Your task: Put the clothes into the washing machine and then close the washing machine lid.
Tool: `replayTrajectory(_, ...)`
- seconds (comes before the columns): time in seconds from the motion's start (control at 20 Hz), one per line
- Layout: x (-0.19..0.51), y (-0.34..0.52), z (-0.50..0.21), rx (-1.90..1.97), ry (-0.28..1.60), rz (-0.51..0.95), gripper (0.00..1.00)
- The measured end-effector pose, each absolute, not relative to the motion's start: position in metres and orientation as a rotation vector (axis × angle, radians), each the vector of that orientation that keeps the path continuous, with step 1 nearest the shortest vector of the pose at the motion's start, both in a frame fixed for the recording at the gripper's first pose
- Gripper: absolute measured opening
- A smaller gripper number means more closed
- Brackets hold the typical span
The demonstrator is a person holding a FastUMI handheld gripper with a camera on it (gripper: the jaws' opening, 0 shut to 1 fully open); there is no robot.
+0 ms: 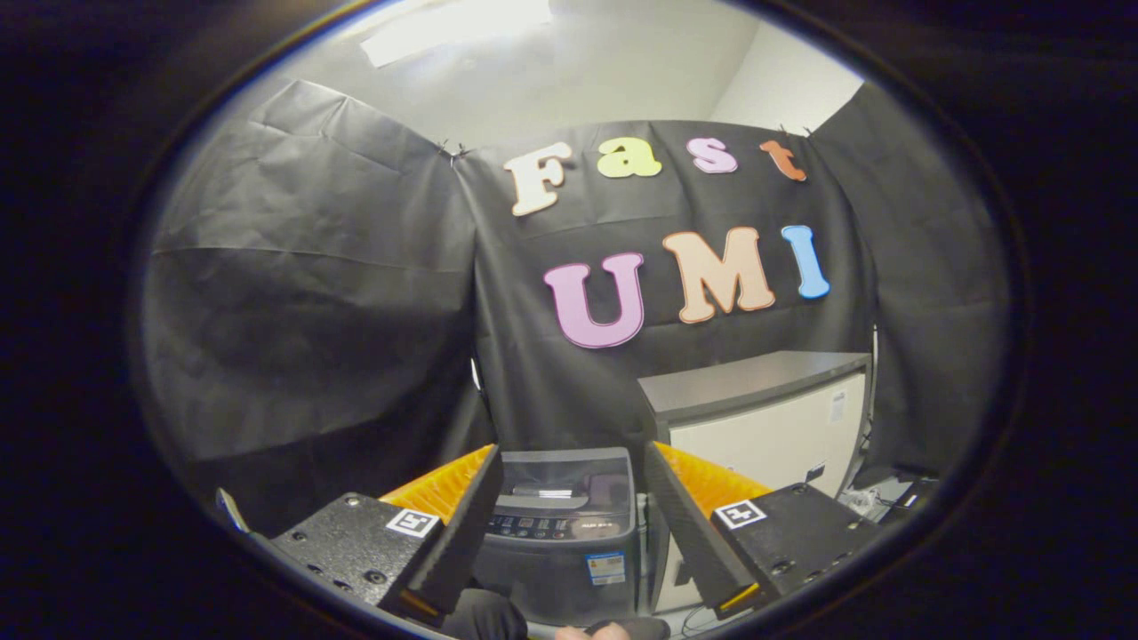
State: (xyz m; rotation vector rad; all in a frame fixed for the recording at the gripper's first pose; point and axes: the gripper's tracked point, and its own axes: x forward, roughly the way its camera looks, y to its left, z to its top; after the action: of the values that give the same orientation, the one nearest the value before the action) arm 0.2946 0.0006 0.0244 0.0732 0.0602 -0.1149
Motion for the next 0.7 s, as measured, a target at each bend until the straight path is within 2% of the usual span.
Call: replayTrajectory(0.7,0.2896,-0.0064,0.0234,0.093,0.070,-0.117,0.97)
